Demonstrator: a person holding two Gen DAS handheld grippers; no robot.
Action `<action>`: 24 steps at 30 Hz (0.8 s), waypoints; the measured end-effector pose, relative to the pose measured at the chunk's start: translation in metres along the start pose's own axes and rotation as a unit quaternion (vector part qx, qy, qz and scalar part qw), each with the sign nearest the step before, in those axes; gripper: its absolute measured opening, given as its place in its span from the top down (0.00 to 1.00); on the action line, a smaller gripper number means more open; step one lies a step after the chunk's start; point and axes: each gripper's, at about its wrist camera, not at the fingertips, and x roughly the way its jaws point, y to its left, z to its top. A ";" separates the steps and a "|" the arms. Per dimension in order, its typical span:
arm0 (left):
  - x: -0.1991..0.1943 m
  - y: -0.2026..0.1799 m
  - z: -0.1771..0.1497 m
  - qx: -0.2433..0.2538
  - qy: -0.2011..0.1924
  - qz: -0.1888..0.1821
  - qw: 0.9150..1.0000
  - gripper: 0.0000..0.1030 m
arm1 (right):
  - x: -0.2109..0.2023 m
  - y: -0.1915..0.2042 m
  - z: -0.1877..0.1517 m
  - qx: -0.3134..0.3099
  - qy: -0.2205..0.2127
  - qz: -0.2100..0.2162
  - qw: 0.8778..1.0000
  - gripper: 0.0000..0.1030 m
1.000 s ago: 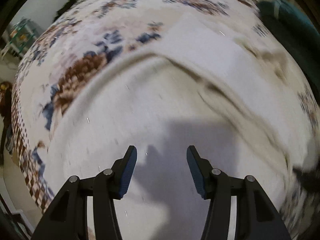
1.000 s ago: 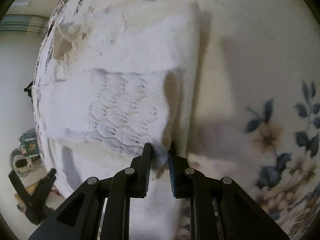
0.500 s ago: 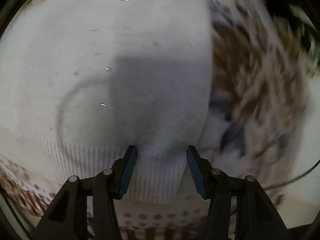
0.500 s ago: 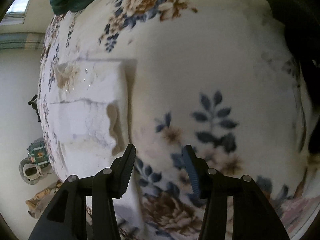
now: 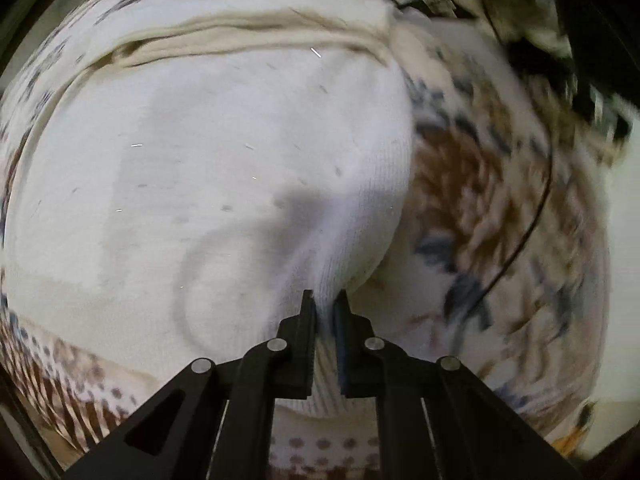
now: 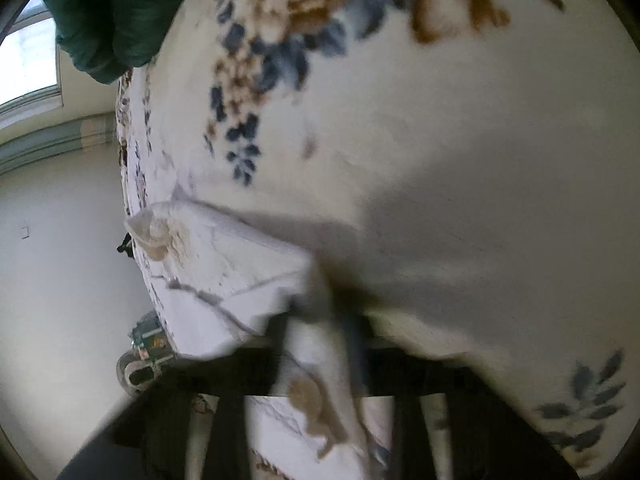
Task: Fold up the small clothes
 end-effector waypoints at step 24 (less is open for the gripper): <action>-0.118 0.328 -0.016 -0.227 -0.079 -0.107 0.965 0.95 | 0.096 0.412 -0.127 -0.194 -0.051 -0.165 0.966 0.93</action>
